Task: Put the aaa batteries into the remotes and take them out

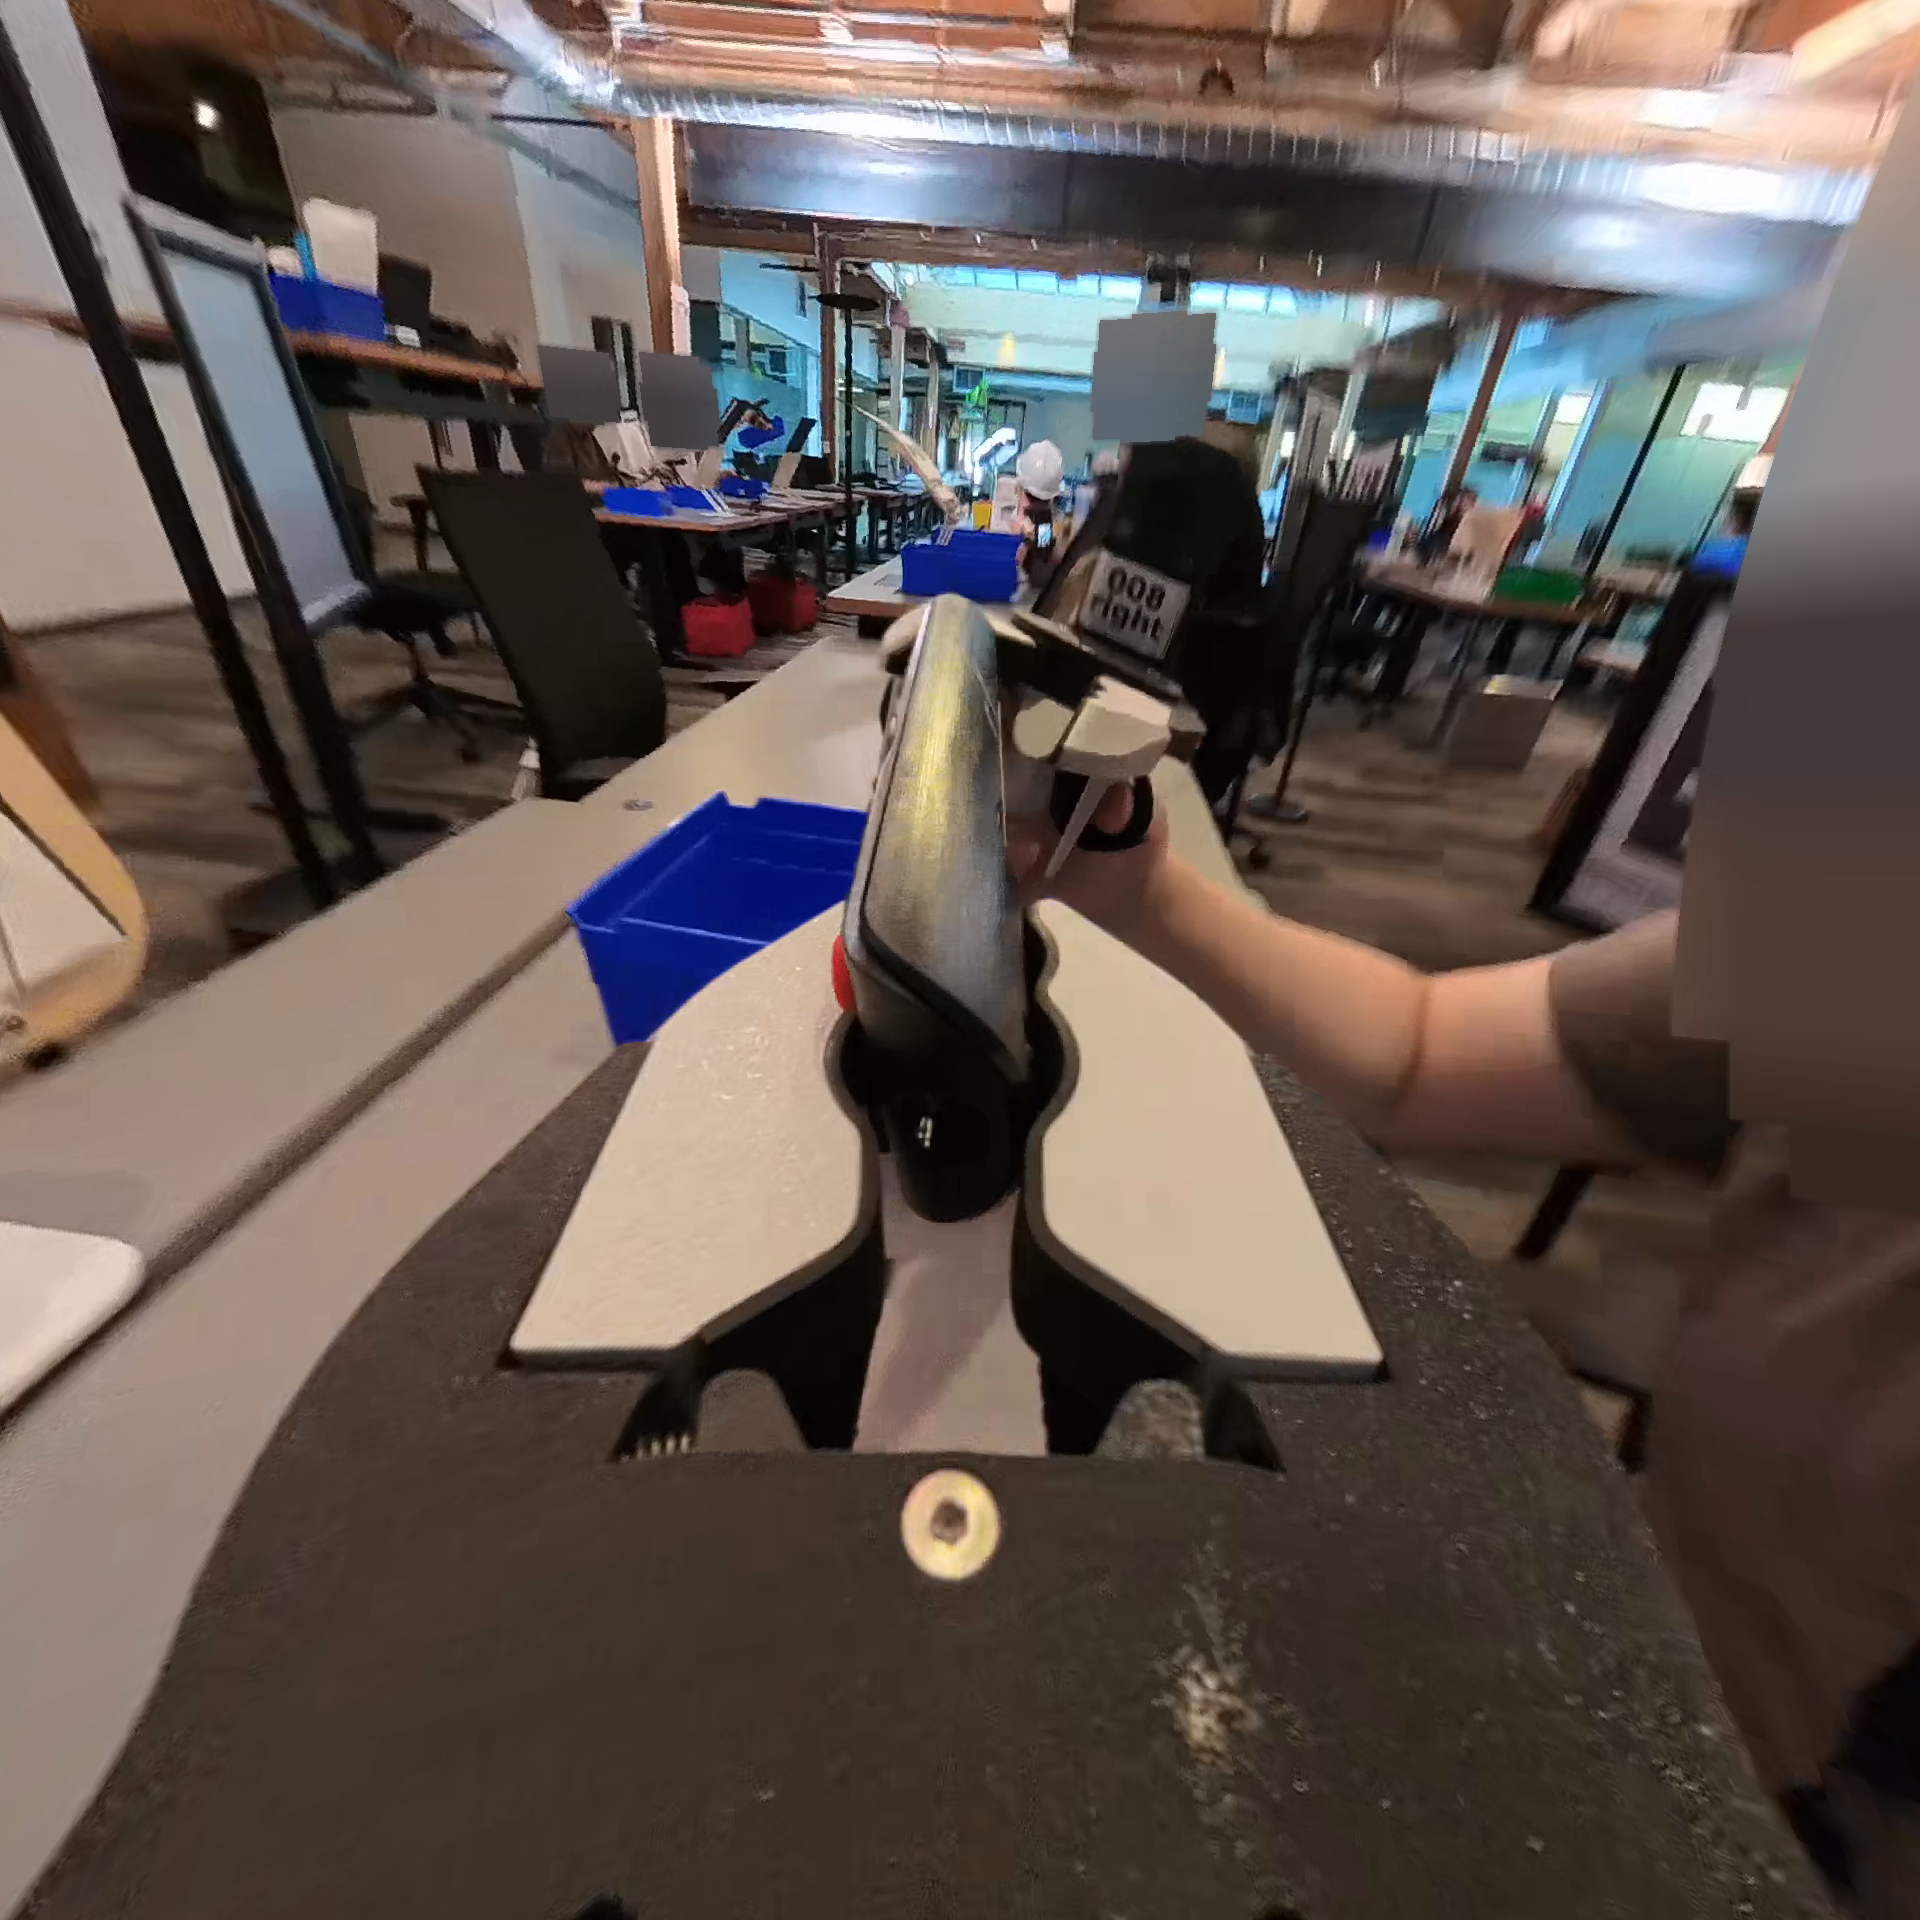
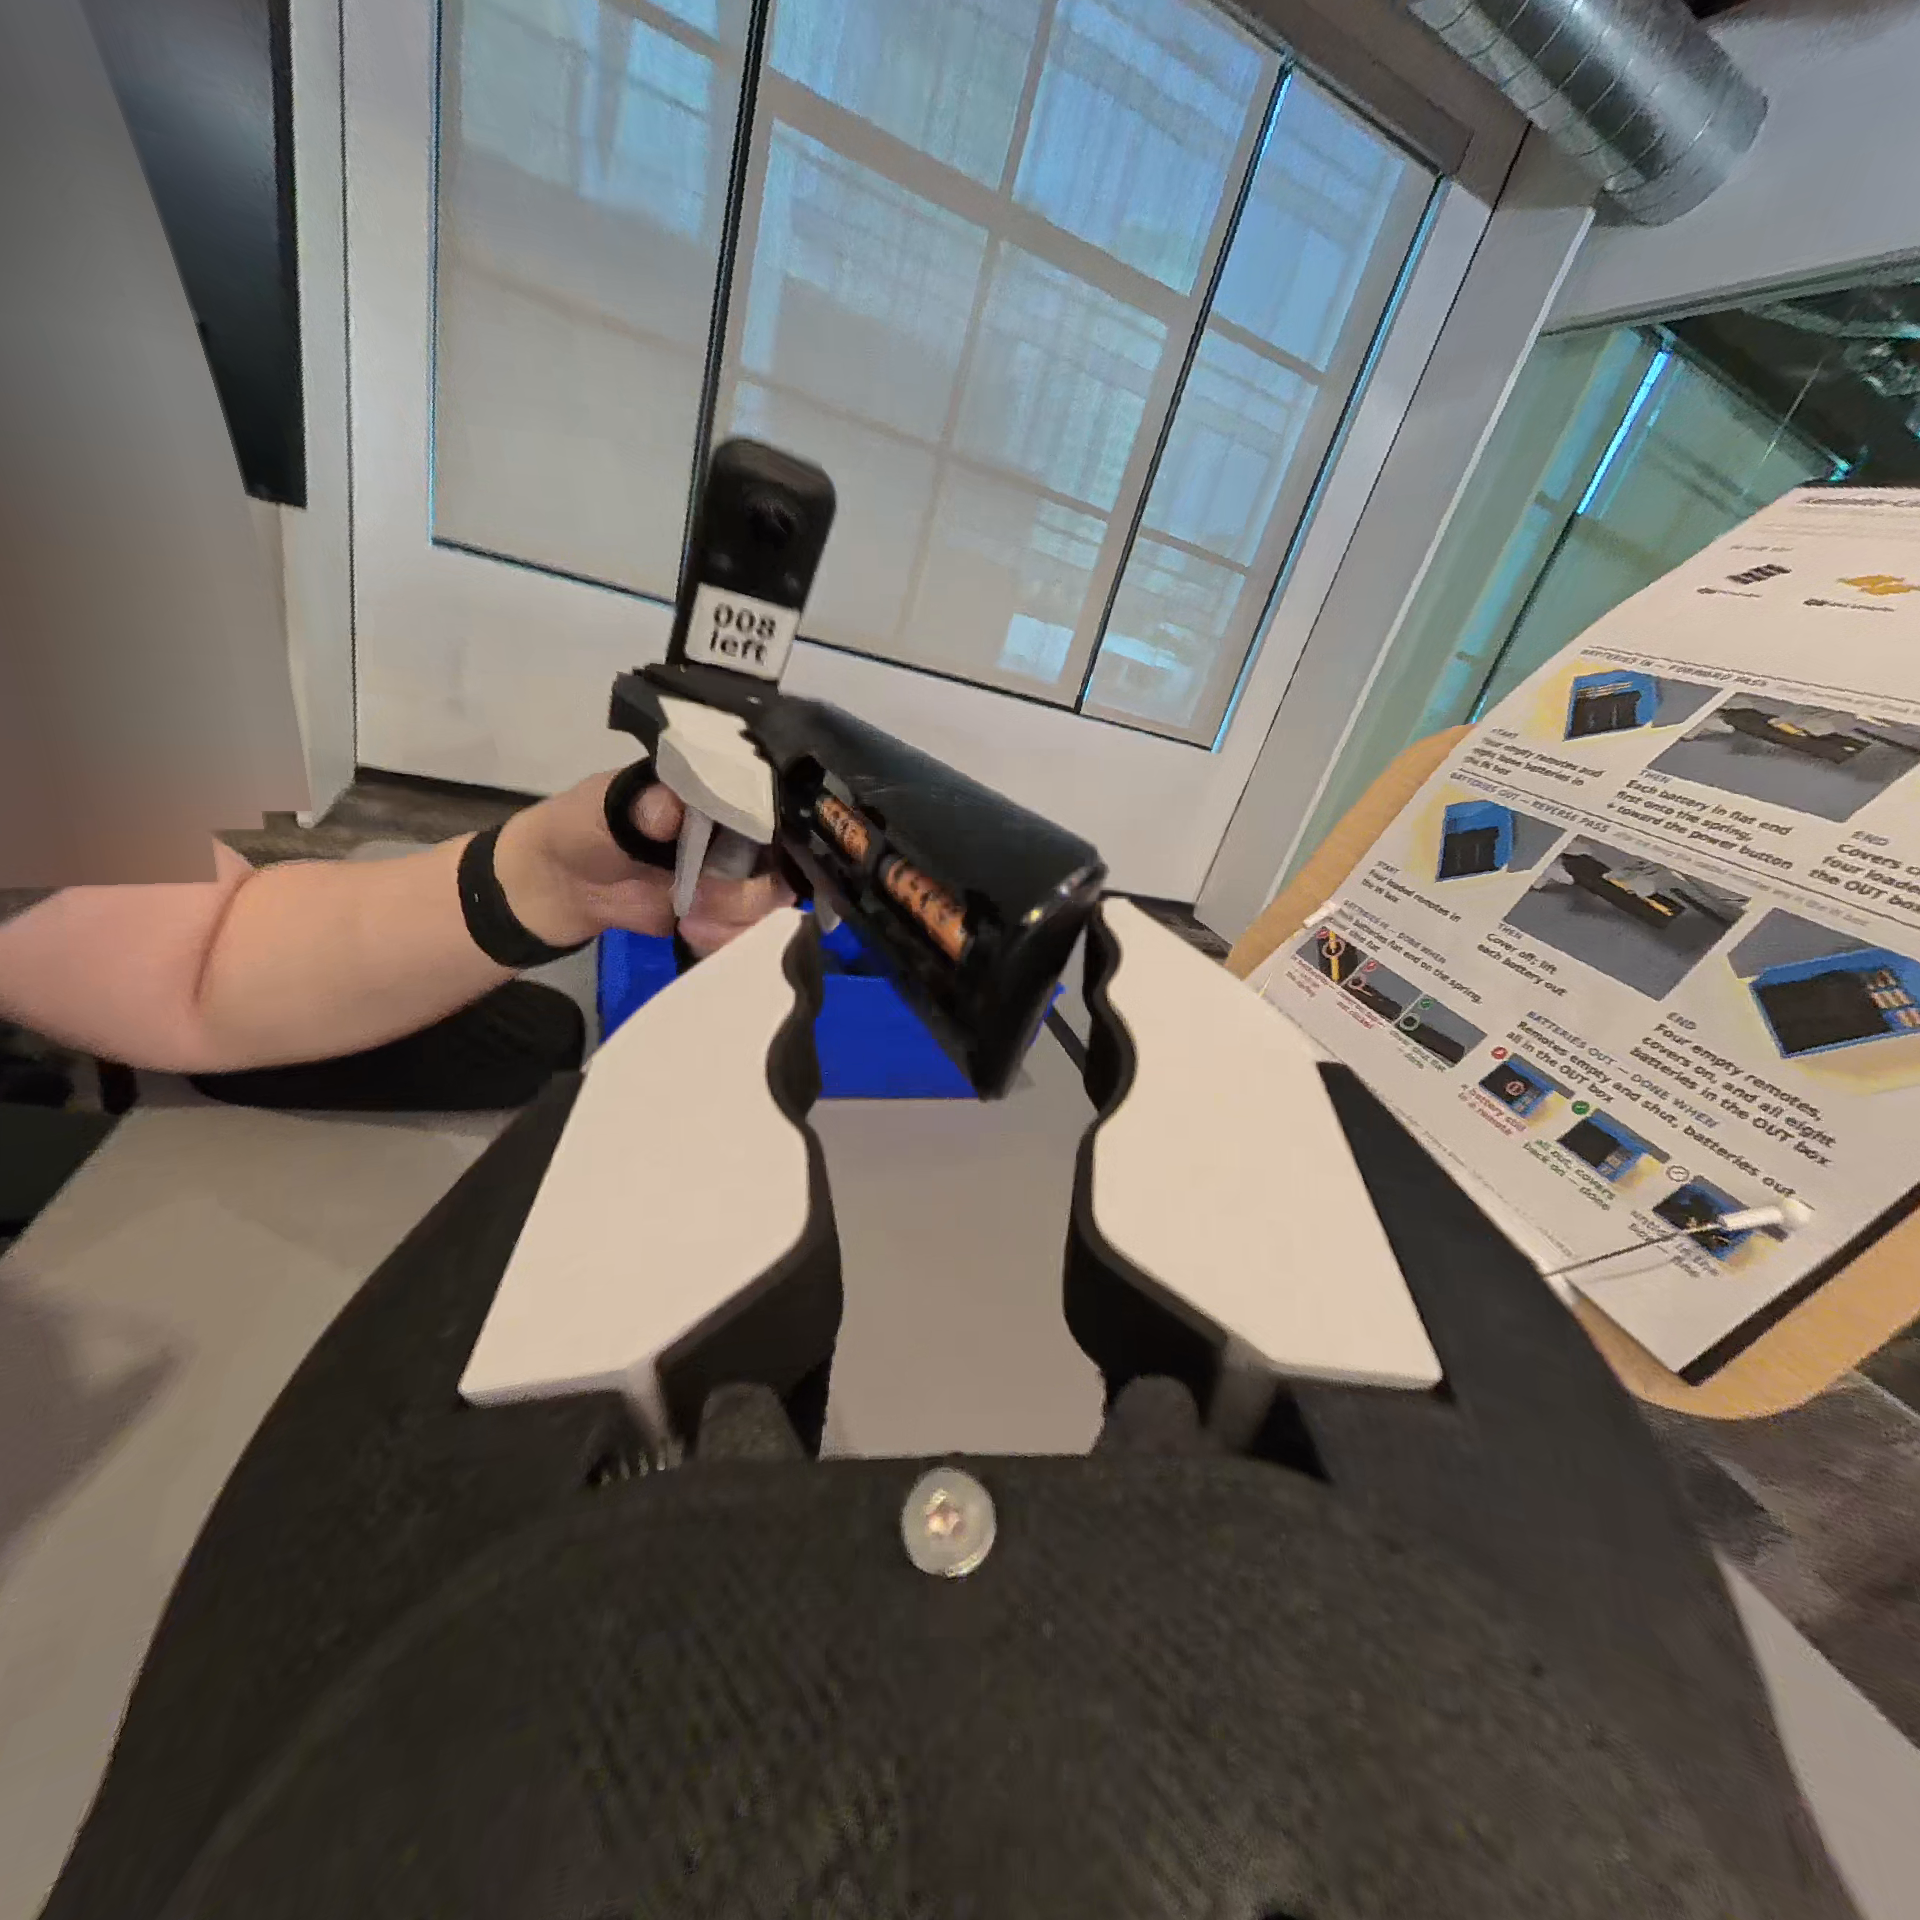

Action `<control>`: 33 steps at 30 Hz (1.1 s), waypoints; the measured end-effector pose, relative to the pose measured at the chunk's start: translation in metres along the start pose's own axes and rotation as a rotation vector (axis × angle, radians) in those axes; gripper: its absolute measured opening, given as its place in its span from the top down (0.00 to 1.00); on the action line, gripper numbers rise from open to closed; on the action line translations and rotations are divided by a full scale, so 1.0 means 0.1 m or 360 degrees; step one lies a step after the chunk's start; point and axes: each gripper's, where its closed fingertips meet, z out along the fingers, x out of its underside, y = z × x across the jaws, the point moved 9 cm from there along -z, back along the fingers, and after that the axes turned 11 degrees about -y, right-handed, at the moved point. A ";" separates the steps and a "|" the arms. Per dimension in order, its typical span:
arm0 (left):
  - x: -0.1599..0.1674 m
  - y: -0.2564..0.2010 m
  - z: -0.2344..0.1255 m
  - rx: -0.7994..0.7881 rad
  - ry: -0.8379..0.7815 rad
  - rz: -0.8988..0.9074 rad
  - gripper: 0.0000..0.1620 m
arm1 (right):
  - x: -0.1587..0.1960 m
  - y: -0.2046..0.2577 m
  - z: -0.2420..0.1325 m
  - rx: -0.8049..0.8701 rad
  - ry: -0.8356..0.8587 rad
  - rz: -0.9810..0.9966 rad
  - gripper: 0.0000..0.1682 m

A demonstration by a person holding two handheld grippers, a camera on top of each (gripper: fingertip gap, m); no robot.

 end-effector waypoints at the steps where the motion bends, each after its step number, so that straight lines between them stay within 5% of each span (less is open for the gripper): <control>1: 0.00 0.03 -0.02 -0.0018 -0.0026 -0.0115 0.85 | -0.02 -0.02 -0.02 0.0022 -0.0031 0.0022 0.70; 10: -0.01 0.15 -0.11 -0.0078 -0.0112 -0.0432 0.85 | -0.25 -0.09 -0.19 0.0166 -0.0067 -0.0085 0.71; 20: -0.03 0.09 -0.08 -0.0417 -0.0106 -0.0040 0.85 | -0.14 0.14 0.18 0.0629 0.0224 -0.0386 0.72; 33: -0.01 -0.02 0.01 -0.0460 -0.0084 0.0066 0.85 | 0.08 0.25 0.40 0.0824 0.0480 -0.0552 0.70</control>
